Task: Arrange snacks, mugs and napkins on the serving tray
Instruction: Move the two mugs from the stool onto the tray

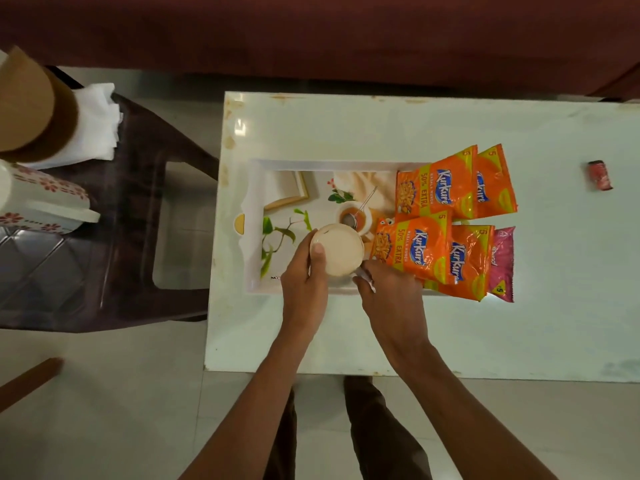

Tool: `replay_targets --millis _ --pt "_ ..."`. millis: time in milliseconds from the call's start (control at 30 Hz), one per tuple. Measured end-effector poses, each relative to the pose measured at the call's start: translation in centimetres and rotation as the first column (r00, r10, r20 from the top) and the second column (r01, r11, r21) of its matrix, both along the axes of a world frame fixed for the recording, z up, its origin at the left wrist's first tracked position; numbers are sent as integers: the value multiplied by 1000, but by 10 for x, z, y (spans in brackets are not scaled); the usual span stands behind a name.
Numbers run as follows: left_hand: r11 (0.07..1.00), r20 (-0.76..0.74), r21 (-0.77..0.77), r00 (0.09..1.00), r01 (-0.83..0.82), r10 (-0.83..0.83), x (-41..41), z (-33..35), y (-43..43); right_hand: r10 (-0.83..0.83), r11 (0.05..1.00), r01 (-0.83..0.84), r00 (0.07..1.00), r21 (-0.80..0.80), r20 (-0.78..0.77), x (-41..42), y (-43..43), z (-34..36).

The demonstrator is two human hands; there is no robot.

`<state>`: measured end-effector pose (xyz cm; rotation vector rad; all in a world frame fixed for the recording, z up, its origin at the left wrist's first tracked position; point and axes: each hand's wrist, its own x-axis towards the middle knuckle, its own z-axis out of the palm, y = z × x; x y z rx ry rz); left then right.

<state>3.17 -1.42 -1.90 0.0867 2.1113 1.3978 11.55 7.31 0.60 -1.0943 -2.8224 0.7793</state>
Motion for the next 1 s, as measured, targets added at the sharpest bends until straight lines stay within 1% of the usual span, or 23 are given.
replay_targets --millis 100,200,333,533,700,733,800,900,933,1000 --pt "1000 23 2 1000 -4 4 4 -4 0 -13 1000 13 1000 17 6 1 2 -6" --pt "1000 16 5 1000 3 -3 6 -6 0 -15 1000 15 1000 22 14 3 2 -11" --pt "1000 24 18 1000 -13 13 8 -9 -3 -26 1000 26 999 -6 31 4 1 -13" --pt "999 51 45 998 27 -30 6 -10 -6 -45 998 49 995 -46 84 4 2 -14" --pt "994 158 90 985 59 -73 0 -3 -15 -73 988 92 986 -125 148 2 2 2" --pt "994 174 100 983 43 -60 -1 1 -19 -80 989 100 983 -113 167 4 2 8" --pt "993 140 109 990 -37 22 -6 15 -36 -87 991 105 977 -86 192 6 0 26" --pt "971 86 143 980 -193 182 -21 41 -77 -105 990 118 982 -77 159 -2 -6 54" --pt "959 72 151 970 -240 231 -29 51 -96 -111 988 125 984 -94 137 -10 -10 63" --pt "926 -1 171 939 -337 343 -50 71 -139 -99 976 114 991 -184 88 -34 -24 80"
